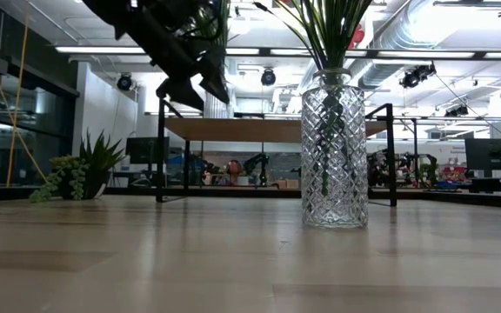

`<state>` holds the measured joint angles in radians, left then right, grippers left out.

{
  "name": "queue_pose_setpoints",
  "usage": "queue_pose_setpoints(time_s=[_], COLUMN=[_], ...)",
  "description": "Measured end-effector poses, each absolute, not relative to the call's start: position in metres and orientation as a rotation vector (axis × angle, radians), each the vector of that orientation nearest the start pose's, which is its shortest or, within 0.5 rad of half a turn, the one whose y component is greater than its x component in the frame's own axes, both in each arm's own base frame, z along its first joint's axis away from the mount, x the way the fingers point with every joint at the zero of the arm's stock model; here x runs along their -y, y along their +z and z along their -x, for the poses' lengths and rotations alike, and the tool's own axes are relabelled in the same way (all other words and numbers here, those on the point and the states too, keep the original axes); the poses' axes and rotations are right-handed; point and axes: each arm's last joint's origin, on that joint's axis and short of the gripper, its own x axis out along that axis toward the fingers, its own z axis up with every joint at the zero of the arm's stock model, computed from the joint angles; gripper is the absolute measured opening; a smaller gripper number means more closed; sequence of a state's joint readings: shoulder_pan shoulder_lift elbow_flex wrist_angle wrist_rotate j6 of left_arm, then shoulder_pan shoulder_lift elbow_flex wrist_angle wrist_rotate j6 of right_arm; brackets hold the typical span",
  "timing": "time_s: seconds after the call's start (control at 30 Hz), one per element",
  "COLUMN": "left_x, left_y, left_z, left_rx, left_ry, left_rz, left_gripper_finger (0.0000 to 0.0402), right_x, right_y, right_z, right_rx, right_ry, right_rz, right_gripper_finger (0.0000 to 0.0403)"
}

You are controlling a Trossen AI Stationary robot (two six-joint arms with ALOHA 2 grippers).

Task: Pick and place flowers into a vace then onto a shelf
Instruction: Put the left transparent vase with flowers on the shelf, then put the transparent vase with flowers on the shelf

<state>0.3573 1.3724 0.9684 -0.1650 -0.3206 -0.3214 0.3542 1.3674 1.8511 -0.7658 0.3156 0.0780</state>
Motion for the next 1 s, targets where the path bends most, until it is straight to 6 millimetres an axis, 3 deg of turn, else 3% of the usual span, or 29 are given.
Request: queue_pose_setpoints(time_s=[1.0], left_x=[-0.084], left_y=[0.282], left_z=[-0.266], left_rx=[-0.496], left_ry=[0.767], left_rz=[0.242], left_gripper_finger=[0.0342], right_x=[-0.077], right_y=[0.505], right_z=[-0.236], right_rx=[-0.246], right_ry=[0.026], right_rz=[0.016], right_gripper_finger=[0.0193])
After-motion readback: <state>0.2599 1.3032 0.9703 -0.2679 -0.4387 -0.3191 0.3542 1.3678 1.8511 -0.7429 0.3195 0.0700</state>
